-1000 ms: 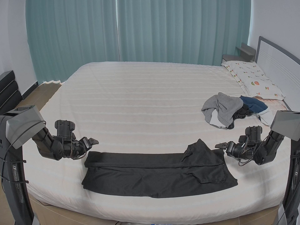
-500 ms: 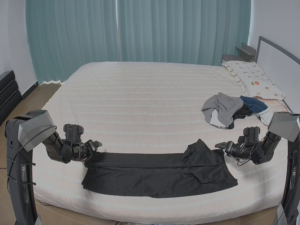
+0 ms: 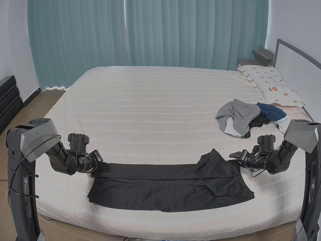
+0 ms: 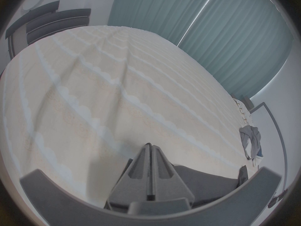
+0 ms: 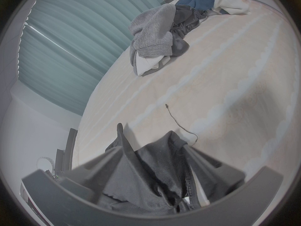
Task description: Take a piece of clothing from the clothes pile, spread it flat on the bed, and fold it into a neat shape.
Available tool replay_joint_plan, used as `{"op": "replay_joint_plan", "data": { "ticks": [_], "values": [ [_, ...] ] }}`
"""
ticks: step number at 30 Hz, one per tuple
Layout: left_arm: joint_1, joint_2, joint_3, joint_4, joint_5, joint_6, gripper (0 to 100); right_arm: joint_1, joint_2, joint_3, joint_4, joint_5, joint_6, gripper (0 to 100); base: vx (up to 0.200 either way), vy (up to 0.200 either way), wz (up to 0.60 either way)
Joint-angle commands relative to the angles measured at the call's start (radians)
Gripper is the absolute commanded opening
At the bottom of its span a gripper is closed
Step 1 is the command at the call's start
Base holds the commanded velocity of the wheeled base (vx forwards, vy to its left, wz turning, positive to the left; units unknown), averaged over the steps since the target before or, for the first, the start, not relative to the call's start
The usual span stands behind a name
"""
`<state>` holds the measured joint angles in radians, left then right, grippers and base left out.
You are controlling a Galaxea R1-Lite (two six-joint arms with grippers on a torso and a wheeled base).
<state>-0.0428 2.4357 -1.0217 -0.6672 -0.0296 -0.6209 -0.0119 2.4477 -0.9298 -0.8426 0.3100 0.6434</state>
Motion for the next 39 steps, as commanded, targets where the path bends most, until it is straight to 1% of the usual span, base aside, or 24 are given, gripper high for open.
{"op": "replay_joint_plan", "data": {
  "ticks": [1, 7, 9, 17, 30, 31, 33, 34, 39],
  "values": [
    [0.003, -0.003, 0.0, 0.0, 0.008, 0.0, 0, 0.004, 0.008, -0.023, 0.011, -0.002, 0.002, 0, 0.0, 0.0, 0.0],
    [0.003, -0.006, 0.0, -0.002, 0.027, 0.001, 0, 0.004, 0.008, -0.046, 0.019, -0.003, 0.001, 0, 0.0, 0.0, 0.0],
    [0.015, -0.009, -0.001, -0.017, 0.03, 0.001, 0, -0.005, 0.002, -0.058, 0.025, -0.034, 0.001, 0, 0.0, 0.0, 0.0],
    [0.026, -0.014, -0.001, -0.017, 0.03, 0.001, 0, -0.016, -0.006, -0.063, 0.014, -0.034, 0.004, 0, 0.0, 0.0, 0.0],
    [0.032, -0.046, 0.003, -0.008, 0.022, -0.002, 0, -0.008, -0.007, -0.049, 0.016, -0.035, -0.011, 0, 0.0, 0.0, 0.0],
    [0.034, -0.046, 0.005, -0.008, 0.022, -0.002, 0, -0.008, -0.007, -0.047, 0.016, -0.035, -0.013, 100, 0.0, 0.0, 0.0],
    [0.034, -0.049, 0.008, -0.008, 0.019, -0.002, 0, -0.008, -0.016, -0.046, 0.014, -0.035, -0.019, 100, 0.0, 0.0, 0.0],
    [0.034, -0.049, 0.008, -0.008, 0.019, -0.002, 100, -0.008, -0.021, -0.044, 0.014, -0.034, -0.019, 100, 0.0, 0.0, 0.0],
    [0.035, -0.047, 0.005, -0.009, 0.019, -0.002, 100, 0.006, -0.122, -0.014, 0.01, -0.026, -0.019, 100, 0.0, 0.0, 0.0]
  ]
}}
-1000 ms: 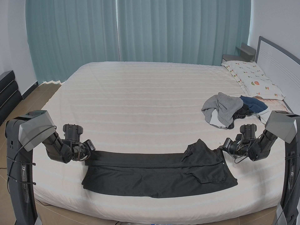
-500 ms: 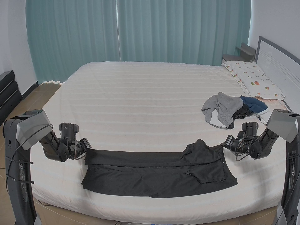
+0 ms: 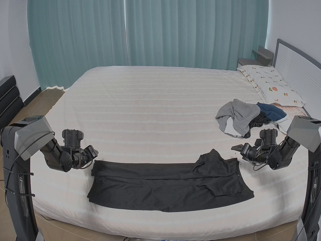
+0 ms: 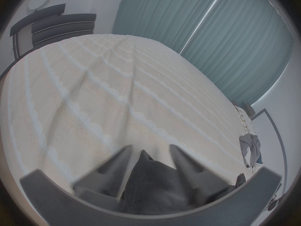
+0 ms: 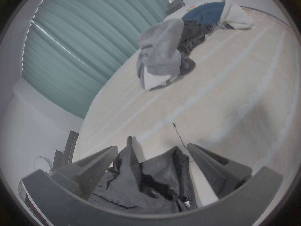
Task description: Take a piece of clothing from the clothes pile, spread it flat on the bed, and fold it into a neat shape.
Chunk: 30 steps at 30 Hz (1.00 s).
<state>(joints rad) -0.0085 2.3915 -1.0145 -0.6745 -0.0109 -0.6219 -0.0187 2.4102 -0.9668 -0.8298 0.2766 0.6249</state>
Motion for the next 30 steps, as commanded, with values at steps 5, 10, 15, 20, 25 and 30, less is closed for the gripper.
{"op": "replay_joint_plan", "data": {
  "ticks": [5, 10, 15, 20, 25, 30],
  "values": [
    [0.01, -0.006, -0.007, -0.01, -0.003, -0.009, 100, 0.094, -0.115, 0.065, -0.002, 0.021, -0.011, 100, 0.0, 0.0, 0.0],
    [0.015, -0.014, -0.007, -0.01, -0.006, -0.013, 100, 0.135, -0.059, 0.065, 0.003, 0.019, -0.088, 100, 0.0, 0.0, 0.0],
    [0.016, -0.011, -0.007, -0.01, -0.008, -0.013, 100, 0.135, -0.026, 0.054, 0.011, 0.016, -0.143, 100, 0.0, 0.0, 0.0],
    [0.016, -0.008, -0.006, -0.01, -0.006, -0.012, 100, 0.135, -0.002, 0.049, 0.018, 0.015, -0.174, 100, 0.0, 0.0, 0.0],
    [0.016, -0.006, -0.006, -0.01, -0.008, -0.012, 100, 0.137, 0.013, 0.053, 0.018, 0.012, -0.209, 100, 0.0, 0.0, 0.0],
    [0.016, -0.005, -0.007, -0.011, -0.006, -0.012, 100, 0.129, 0.004, 0.082, 0.015, 0.012, -0.264, 0, 0.0, 0.0, 0.0]
  ]
}}
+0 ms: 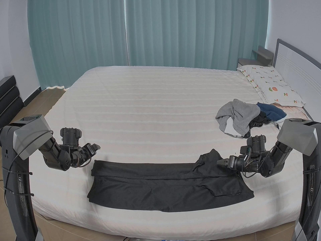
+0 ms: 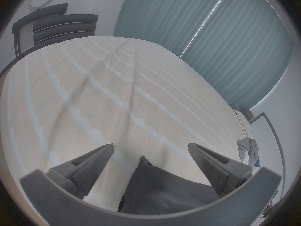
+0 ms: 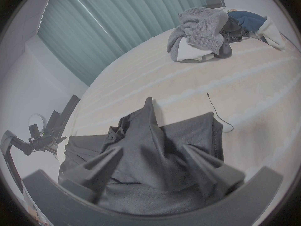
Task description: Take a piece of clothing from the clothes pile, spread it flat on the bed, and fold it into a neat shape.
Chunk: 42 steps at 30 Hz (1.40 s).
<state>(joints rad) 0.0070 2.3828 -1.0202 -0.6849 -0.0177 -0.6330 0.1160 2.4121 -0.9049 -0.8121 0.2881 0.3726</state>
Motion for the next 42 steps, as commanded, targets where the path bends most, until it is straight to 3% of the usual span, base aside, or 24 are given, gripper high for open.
{"op": "replay_joint_plan", "data": {
  "ticks": [1, 15, 30, 31, 37, 42],
  "values": [
    [0.001, 0.004, -0.001, -0.001, -0.001, -0.001, 100, -0.009, 0.001, 0.034, -0.009, 0.0, -0.024, 0, 0.0, 0.0, 0.0],
    [0.001, 0.0, 0.0, -0.001, 0.001, 0.001, 100, -0.061, -0.074, 0.172, -0.013, 0.04, -0.172, 0, 0.0, 0.0, 0.0],
    [0.001, -0.002, 0.0, 0.001, -0.001, 0.001, 100, -0.068, -0.077, 0.218, -0.015, 0.054, -0.253, 0, 0.0, 0.0, 0.0],
    [0.001, -0.002, 0.0, 0.002, -0.001, 0.001, 100, -0.068, -0.077, 0.219, -0.015, 0.054, -0.256, 100, 0.0, 0.0, 0.0],
    [0.001, -0.005, 0.008, 0.005, -0.022, -0.002, 100, -0.084, -0.114, 0.189, -0.016, 0.057, -0.222, 100, 0.0, 0.0, 0.0],
    [-0.001, -0.011, 0.014, 0.004, -0.048, -0.005, 100, -0.071, -0.153, 0.129, -0.018, 0.045, -0.089, 100, 0.0, 0.0, 0.0]
  ]
}}
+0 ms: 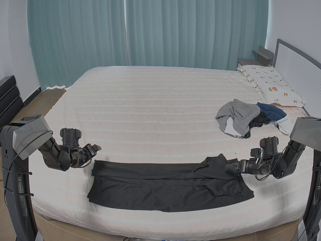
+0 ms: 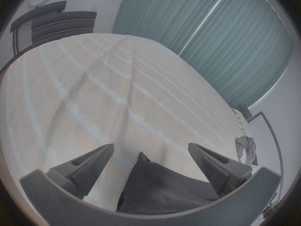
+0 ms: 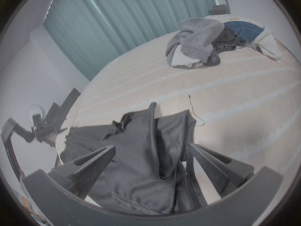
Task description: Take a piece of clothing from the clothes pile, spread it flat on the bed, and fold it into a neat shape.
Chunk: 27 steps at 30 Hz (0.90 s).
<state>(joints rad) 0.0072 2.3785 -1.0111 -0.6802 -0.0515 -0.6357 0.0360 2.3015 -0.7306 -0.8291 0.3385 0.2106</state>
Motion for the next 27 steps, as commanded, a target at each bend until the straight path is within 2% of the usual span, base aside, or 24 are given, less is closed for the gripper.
{"op": "replay_joint_plan", "data": {
  "ticks": [1, 4, 8, 12, 16, 20, 27],
  "values": [
    [-0.001, -0.007, 0.005, -0.001, -0.025, -0.002, 100, 0.016, -0.057, -0.062, 0.001, -0.006, 0.119, 100, 0.0, 0.0, 0.0],
    [-0.001, -0.009, 0.005, -0.001, -0.051, -0.033, 100, 0.065, -0.073, -0.102, 0.001, -0.018, 0.242, 100, 0.0, 0.0, 0.0],
    [0.0, -0.013, -0.001, 0.004, -0.09, -0.076, 100, 0.145, -0.06, -0.165, 0.018, -0.104, 0.352, 100, 0.0, 0.0, 0.0],
    [-0.001, -0.012, 0.006, 0.004, -0.114, -0.078, 100, 0.2, -0.047, -0.194, 0.031, -0.184, 0.363, 100, 0.0, 0.0, 0.0],
    [-0.003, -0.007, 0.009, 0.004, -0.133, -0.078, 100, 0.229, -0.048, -0.217, 0.093, -0.2, 0.365, 100, 0.0, 0.0, 0.0],
    [-0.001, -0.004, 0.006, 0.004, -0.14, -0.088, 100, 0.246, -0.043, -0.289, 0.2, -0.251, 0.363, 100, 0.0, 0.0, 0.0],
    [-0.004, -0.002, 0.008, 0.005, -0.153, -0.09, 100, 0.252, 0.046, -0.381, 0.231, -0.263, 0.371, 100, 0.0, 0.0, 0.0]
  ]
}}
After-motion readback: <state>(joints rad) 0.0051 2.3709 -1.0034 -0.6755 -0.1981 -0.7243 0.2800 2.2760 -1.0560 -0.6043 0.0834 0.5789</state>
